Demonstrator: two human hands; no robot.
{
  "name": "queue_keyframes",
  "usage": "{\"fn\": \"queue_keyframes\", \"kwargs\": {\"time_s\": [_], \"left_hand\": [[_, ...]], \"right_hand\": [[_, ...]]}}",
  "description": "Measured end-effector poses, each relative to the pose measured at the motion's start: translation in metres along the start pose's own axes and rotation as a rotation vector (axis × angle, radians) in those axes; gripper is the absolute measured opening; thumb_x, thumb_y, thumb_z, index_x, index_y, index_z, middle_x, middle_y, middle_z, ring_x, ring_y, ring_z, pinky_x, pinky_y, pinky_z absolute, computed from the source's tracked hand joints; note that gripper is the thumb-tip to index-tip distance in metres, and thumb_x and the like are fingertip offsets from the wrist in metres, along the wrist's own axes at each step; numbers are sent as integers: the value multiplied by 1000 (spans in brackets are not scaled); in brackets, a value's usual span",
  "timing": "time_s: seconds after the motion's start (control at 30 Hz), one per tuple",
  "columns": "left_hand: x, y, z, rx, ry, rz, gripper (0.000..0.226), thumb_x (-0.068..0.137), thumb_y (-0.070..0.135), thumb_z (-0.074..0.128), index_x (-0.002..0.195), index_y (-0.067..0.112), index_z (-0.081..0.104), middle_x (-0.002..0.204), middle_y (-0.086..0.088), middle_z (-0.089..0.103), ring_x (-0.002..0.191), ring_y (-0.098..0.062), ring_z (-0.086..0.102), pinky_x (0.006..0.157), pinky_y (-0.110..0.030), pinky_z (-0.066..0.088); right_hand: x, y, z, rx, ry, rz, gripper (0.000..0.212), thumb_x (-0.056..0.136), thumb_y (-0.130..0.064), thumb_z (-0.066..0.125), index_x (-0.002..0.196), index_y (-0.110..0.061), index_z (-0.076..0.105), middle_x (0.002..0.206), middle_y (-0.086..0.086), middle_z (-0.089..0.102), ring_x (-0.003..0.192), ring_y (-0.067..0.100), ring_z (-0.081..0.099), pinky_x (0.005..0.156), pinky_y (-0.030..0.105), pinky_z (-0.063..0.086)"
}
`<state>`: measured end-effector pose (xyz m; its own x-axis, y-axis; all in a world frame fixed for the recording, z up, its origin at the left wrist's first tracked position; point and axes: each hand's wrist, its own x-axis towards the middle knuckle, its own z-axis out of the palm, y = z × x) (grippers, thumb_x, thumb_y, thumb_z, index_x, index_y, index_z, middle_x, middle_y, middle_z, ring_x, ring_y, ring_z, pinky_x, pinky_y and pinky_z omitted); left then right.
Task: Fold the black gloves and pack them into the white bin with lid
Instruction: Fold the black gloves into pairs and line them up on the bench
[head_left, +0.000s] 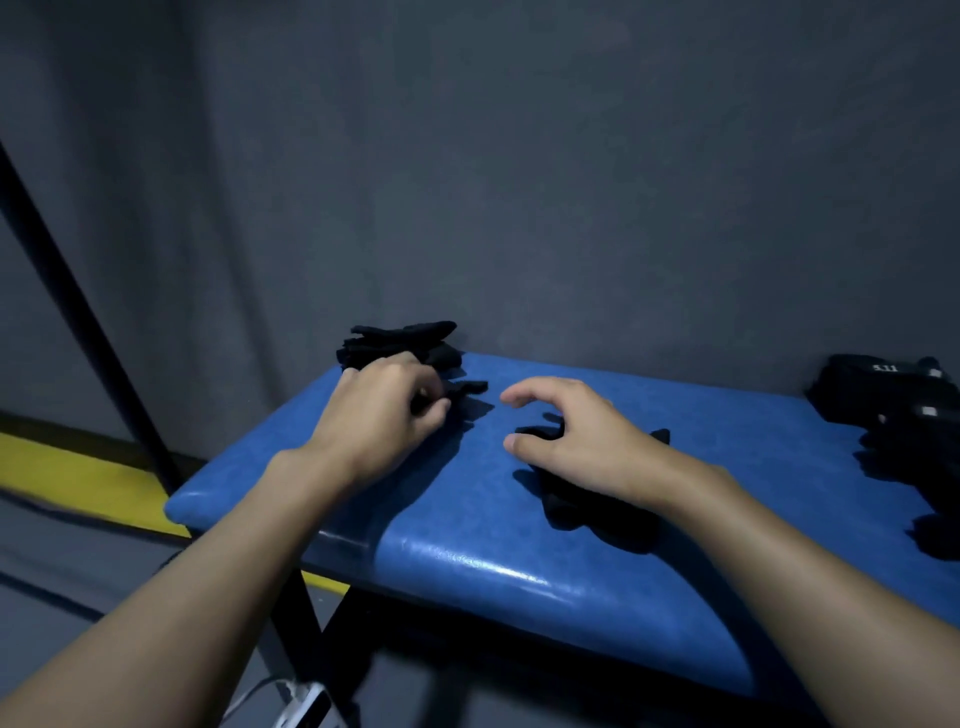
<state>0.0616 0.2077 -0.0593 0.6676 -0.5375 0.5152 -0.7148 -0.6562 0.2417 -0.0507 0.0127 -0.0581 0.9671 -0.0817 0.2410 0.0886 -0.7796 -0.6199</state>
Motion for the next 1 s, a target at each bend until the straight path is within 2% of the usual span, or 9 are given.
{"fn": "queue_keyframes", "kwargs": {"time_s": [0.13, 0.27, 0.33, 0.4, 0.47, 0.63, 0.73, 0.83, 1.0], "left_hand": [[5, 14, -19, -348, 106, -53, 17, 90, 27, 65, 73, 26, 64, 66, 19, 64, 65, 2, 58, 65, -28, 47], [6, 34, -43, -796, 57, -151, 20, 96, 15, 61, 78, 16, 68, 65, 9, 65, 60, -5, 57, 59, -27, 49], [3, 39, -49, -944, -7, -164, 22, 99, 14, 57, 79, 14, 67, 68, 4, 66, 63, -9, 59, 60, -25, 51], [1, 43, -48, -1042, -59, -166, 23, 100, 12, 54, 80, 12, 66, 71, 0, 66, 66, -13, 59, 64, -25, 51], [1, 47, -46, -1089, -67, -199, 23, 101, 13, 53, 82, 10, 66, 74, -4, 65, 68, -19, 59, 66, -28, 51], [-1, 57, -50, -1022, -70, -197, 25, 94, 38, 60, 100, 15, 67, 90, 5, 74, 76, -7, 69, 58, -20, 51], [-2, 56, -52, -969, -154, -94, 46, 77, 45, 81, 113, 21, 66, 99, 5, 75, 87, -6, 70, 71, -21, 55], [0, 56, -55, -974, -238, -34, 58, 65, 50, 76, 118, 28, 64, 110, 2, 73, 102, -14, 70, 90, -32, 55], [4, 73, -53, -997, -92, -29, 30, 74, 23, 85, 102, 24, 72, 98, 1, 76, 89, -13, 71, 88, -36, 56]], "right_hand": [[5, 2, 1, 50, 77, 37, 79, 77, -51, 71, 142, -48, 26, 137, -20, 44, 133, 16, 40, 110, 42, 36], [9, -3, -5, 254, 129, 48, 96, 79, -43, 77, 153, -30, 18, 140, -10, 47, 134, 4, 40, 106, 24, 31], [9, -4, -9, 363, 155, -1, 80, 79, -36, 79, 146, -21, 38, 132, -8, 59, 126, 4, 52, 107, 28, 39], [5, -8, -14, 431, 186, -58, 39, 84, -20, 76, 121, -16, 63, 111, -1, 72, 106, 7, 65, 95, 30, 50], [0, -12, -18, 473, 226, -76, 15, 88, -12, 70, 103, -9, 70, 99, 12, 74, 89, 10, 69, 84, 32, 56], [-8, -17, -28, 511, 333, -101, 11, 91, -7, 66, 98, 0, 68, 96, 25, 71, 82, 22, 67, 82, 50, 54], [-11, -18, -35, 533, 413, -124, 11, 90, -7, 66, 97, 0, 68, 93, 22, 71, 80, 23, 67, 80, 50, 54], [-16, -21, -44, 581, 490, -140, 8, 91, -8, 65, 96, -3, 69, 95, 21, 72, 83, 17, 67, 80, 46, 55], [-26, -26, -61, 590, 542, -132, 11, 92, -9, 65, 100, -4, 69, 96, 18, 73, 93, 32, 70, 85, 47, 57]]}}
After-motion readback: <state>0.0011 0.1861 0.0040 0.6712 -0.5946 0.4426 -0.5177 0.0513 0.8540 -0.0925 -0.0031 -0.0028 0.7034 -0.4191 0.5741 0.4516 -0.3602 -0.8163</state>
